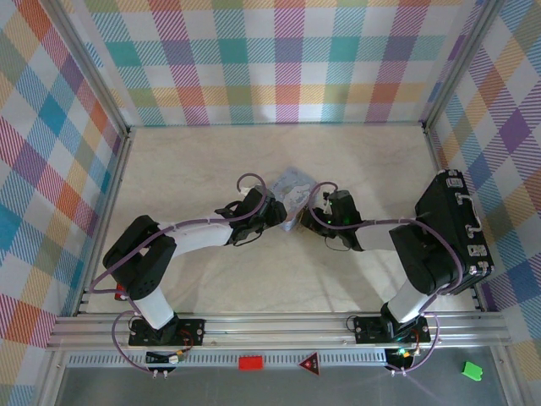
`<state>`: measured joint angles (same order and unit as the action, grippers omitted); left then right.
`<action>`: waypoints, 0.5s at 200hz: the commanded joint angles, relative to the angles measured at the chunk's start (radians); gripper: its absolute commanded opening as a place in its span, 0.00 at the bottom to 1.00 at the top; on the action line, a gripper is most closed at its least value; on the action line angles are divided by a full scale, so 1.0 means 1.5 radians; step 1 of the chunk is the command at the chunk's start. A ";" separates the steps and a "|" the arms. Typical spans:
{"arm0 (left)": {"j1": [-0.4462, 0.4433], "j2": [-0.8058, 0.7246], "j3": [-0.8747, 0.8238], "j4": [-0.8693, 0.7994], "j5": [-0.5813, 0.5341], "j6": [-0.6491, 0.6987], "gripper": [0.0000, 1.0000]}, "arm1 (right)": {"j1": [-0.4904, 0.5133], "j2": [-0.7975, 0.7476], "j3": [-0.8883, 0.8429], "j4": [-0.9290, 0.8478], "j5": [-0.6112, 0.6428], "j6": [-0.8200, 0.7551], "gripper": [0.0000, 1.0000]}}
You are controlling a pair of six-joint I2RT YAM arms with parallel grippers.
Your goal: Unlock a padlock with a key
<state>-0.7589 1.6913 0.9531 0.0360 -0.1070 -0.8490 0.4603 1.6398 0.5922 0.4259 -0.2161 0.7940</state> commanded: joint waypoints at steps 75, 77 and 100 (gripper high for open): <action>-0.007 0.006 -0.021 -0.095 -0.012 0.002 0.55 | -0.014 -0.023 -0.027 -0.004 0.036 0.012 0.32; -0.007 0.006 -0.021 -0.095 -0.012 0.002 0.55 | -0.014 -0.024 -0.027 -0.006 0.037 0.012 0.32; -0.006 0.006 -0.020 -0.096 -0.010 0.004 0.55 | -0.014 -0.027 -0.025 0.000 0.020 0.003 0.32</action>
<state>-0.7589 1.6913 0.9531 0.0345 -0.1074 -0.8490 0.4442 1.6272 0.5571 0.4397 -0.1875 0.8078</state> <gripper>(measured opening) 0.546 0.319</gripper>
